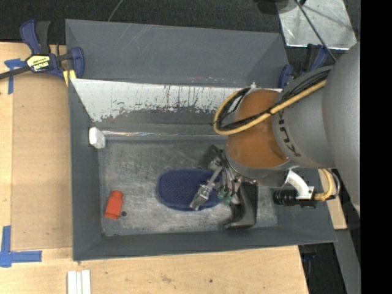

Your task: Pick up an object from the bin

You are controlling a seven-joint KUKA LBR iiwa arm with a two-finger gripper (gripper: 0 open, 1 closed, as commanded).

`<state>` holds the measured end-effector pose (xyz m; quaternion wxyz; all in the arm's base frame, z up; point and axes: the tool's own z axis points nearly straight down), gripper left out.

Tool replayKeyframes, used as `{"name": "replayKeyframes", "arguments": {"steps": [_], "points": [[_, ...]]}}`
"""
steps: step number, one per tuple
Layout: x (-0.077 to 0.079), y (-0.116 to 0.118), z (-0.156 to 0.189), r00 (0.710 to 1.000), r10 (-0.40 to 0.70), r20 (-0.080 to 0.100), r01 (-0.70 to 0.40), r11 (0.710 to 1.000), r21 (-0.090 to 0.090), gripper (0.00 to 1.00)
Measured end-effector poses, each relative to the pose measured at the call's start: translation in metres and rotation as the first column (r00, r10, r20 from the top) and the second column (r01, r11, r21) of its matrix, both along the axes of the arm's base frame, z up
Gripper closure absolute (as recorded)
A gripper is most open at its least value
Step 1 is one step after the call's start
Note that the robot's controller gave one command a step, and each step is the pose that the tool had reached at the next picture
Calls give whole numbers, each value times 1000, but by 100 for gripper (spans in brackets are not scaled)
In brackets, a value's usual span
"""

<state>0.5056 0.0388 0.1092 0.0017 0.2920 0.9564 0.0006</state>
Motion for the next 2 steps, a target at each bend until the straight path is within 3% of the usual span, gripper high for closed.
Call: {"name": "replayKeyframes", "arguments": {"steps": [1, 2], "points": [[-17, -3, -35, 998, -55, 16, 55, 999, 0, 0], [-14, -4, -33, 999, -52, 9, 52, 999, 0, 0]]}}
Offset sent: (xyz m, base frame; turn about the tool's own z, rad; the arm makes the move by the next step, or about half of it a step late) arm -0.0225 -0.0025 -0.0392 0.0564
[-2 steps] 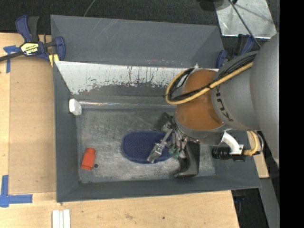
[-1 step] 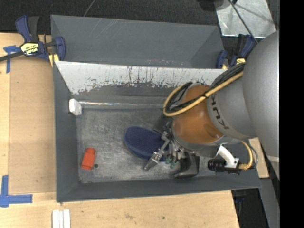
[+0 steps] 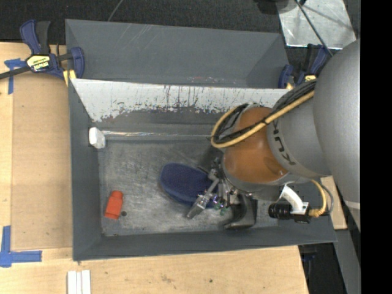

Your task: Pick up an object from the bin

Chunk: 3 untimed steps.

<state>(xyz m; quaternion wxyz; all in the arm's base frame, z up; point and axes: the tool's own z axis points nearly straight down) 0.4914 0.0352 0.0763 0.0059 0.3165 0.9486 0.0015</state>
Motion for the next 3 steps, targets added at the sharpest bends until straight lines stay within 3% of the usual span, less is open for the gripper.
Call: {"name": "replayKeyframes", "arguments": {"steps": [1, 2, 3], "points": [[3, -1, 2, 1000, -1, 11, 1, 1000, -3, 100], [7, -2, 7, 1000, 2, 1, -2, 1000, -1, 100], [9, -3, 35, 1000, 5, -5, -5, 1000, 0, 100]]}}
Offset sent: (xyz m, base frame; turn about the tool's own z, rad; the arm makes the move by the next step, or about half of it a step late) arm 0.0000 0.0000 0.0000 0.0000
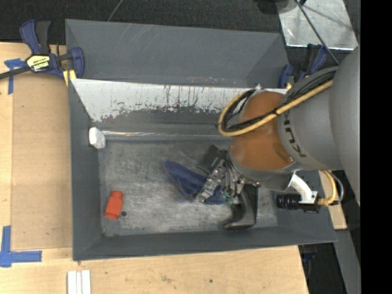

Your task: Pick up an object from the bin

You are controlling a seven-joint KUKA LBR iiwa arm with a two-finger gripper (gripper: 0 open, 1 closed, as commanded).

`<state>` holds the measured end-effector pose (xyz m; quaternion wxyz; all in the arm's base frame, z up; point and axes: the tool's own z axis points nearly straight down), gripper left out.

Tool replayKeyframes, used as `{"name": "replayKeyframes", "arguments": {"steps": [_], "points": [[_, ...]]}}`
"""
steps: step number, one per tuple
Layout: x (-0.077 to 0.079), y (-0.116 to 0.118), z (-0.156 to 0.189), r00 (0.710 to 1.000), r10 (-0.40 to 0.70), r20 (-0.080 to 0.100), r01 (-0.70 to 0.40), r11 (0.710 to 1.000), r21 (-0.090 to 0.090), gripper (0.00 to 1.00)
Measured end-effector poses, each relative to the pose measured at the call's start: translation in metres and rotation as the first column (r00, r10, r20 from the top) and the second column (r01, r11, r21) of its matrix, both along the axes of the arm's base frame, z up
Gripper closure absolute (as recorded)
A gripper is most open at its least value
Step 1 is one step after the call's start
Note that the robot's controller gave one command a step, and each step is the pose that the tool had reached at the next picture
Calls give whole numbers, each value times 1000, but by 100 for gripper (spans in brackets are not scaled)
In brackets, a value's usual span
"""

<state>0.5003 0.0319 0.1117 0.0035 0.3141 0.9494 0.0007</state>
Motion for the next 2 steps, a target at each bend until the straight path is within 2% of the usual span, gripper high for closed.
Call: {"name": "replayKeyframes", "arguments": {"steps": [1, 2], "points": [[1, 0, 0, 1000, 4, -3, -4, 1000, 0, 100], [1, -1, 37, 1000, 7, -2, -7, 1000, 0, 100]]}}
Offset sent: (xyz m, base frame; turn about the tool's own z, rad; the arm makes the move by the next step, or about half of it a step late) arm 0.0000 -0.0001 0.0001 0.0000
